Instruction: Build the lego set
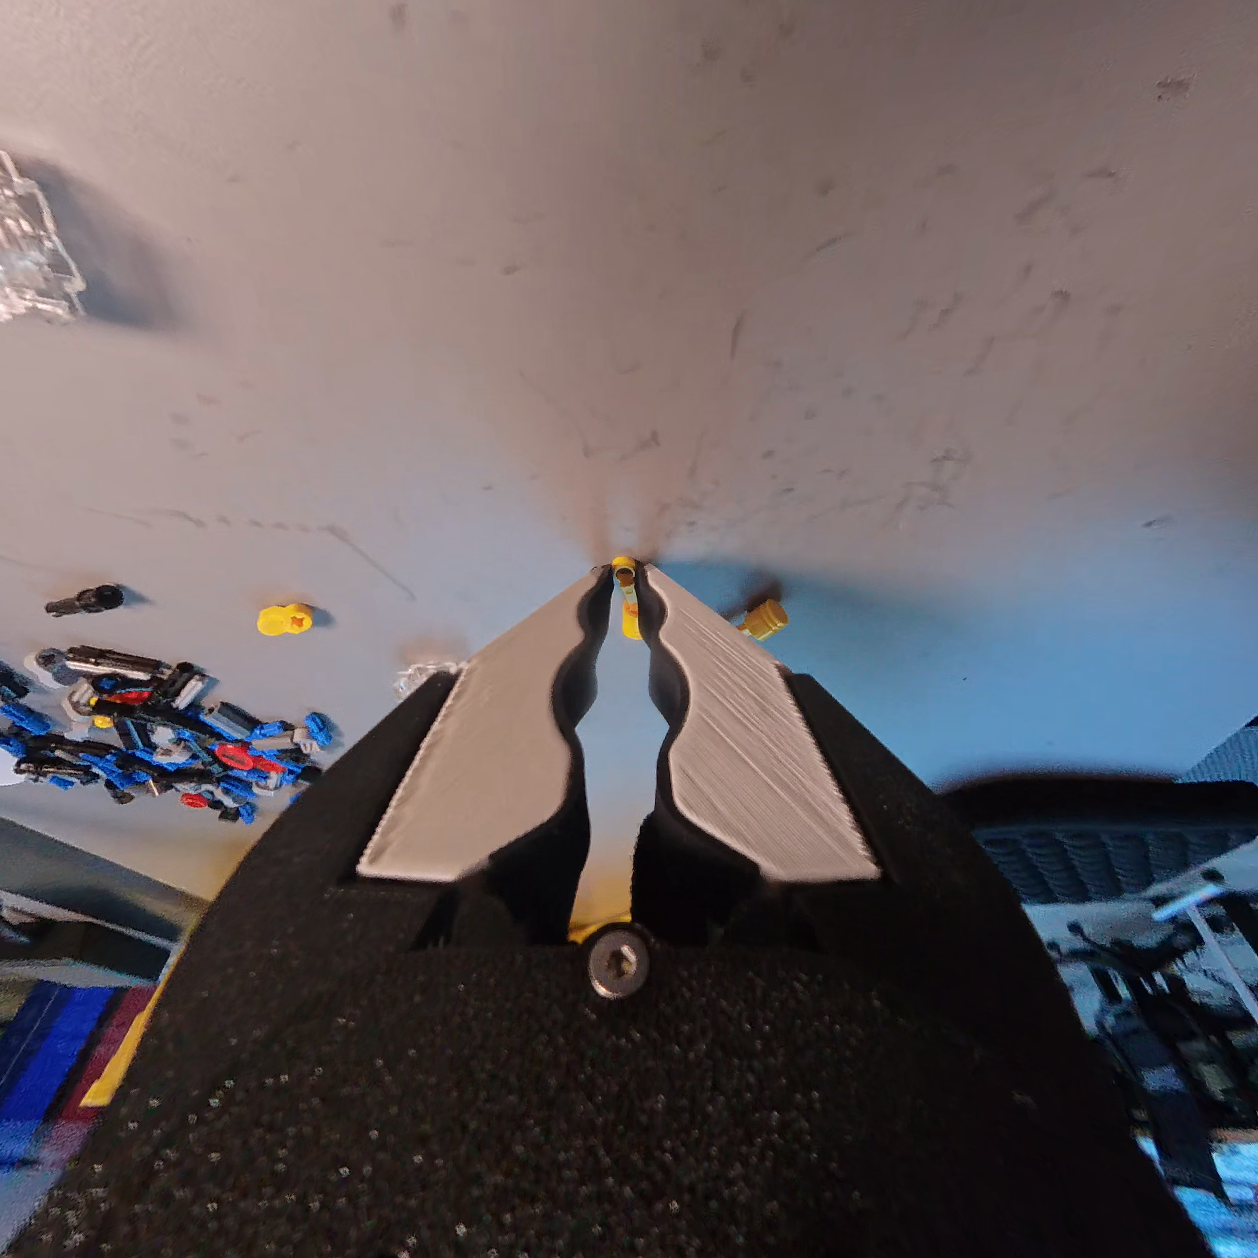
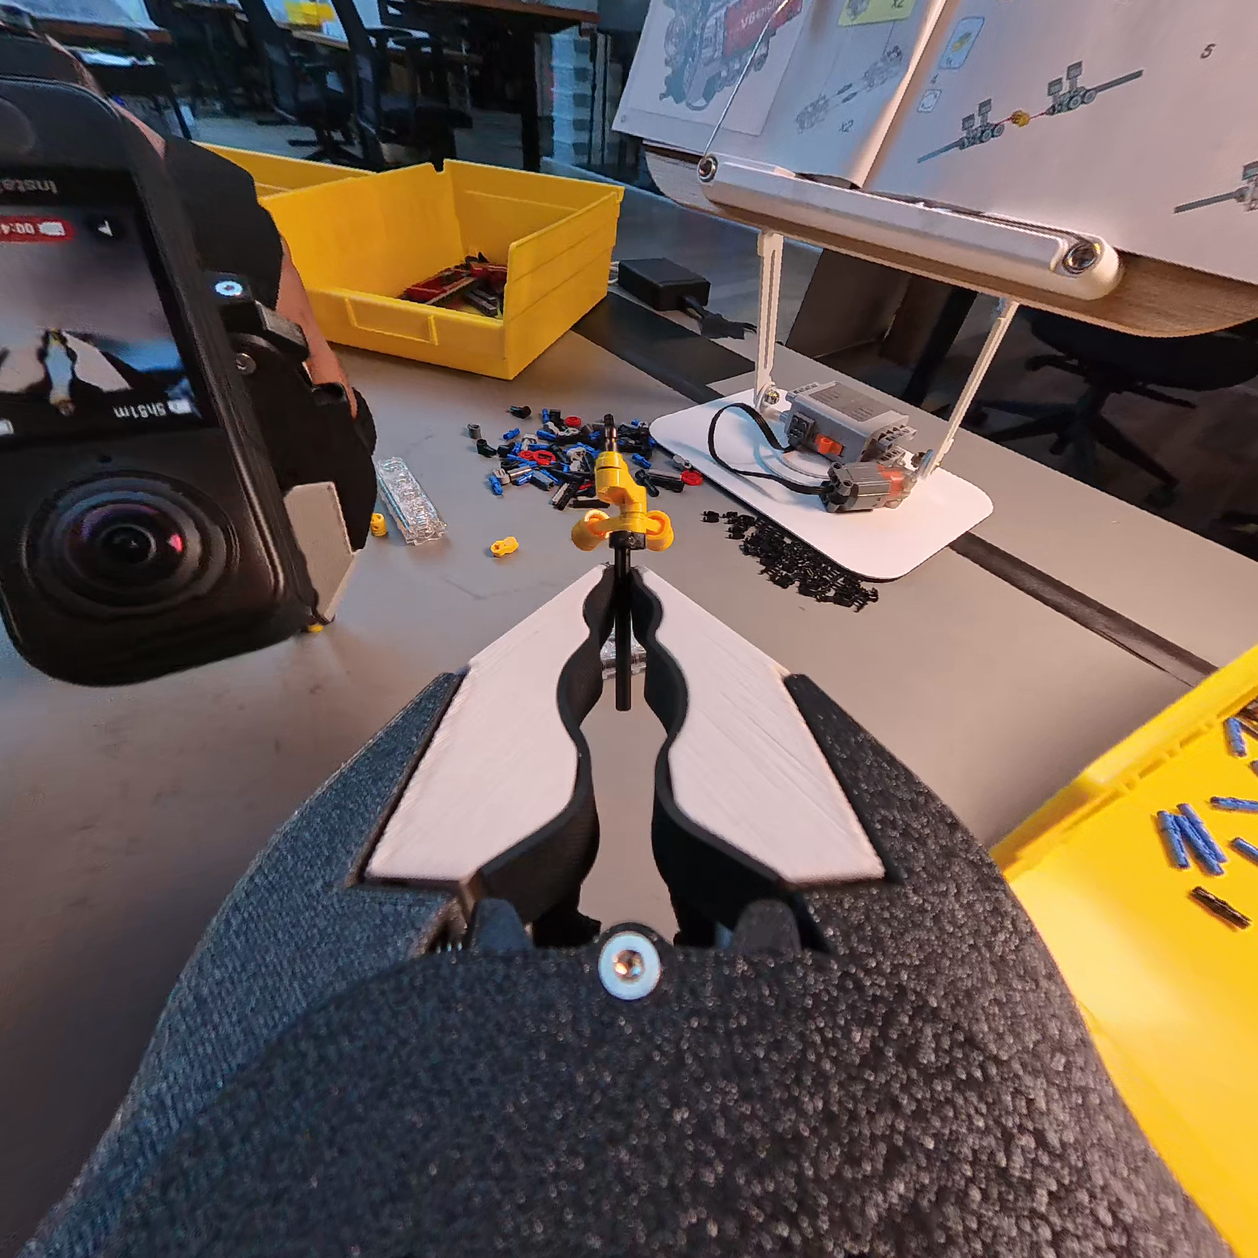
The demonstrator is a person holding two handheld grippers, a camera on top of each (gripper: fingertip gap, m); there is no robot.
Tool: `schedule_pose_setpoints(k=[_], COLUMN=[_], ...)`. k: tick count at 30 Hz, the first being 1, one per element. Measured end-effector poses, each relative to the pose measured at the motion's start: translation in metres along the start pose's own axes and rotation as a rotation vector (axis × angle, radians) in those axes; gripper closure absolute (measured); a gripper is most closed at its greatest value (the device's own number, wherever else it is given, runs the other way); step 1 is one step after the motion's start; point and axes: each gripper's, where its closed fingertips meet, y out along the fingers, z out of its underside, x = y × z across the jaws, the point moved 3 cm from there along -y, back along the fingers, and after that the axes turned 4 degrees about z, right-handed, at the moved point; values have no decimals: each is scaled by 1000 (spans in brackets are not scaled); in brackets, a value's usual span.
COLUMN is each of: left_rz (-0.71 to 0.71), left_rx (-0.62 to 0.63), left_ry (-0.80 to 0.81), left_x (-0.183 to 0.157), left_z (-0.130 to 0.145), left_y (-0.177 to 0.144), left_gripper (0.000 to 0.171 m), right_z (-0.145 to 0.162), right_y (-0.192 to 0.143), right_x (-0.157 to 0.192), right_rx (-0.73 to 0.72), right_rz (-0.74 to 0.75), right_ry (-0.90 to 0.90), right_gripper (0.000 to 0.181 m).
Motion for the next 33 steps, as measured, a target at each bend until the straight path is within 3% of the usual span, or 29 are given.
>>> schedule_pose_setpoints(k=[3,10,14,24,33], left_rz=[32,104,42,-45,-55], left_rx=[-228,-1042,-1274,-1145,-1112], left_ry=[-39,-199,-181,-110,-127], left_x=[3,9,4,-7,-3], left_z=[-10,-21,-15,-4,-1], left_y=[-9,-45,-33,-2,-1], left_gripper=[165,165,165,166,171], right_z=[-2,-3,0,4,5], right_y=[-2,-3,0,4,5], right_x=[-3,-4,0,4,5], right_rx=[-7,-18,-4,12,16], right_rz=[9,10,0,-12,-17], right_ry=[1,15,6,1,4], right_gripper=[178,178,178,178,178])
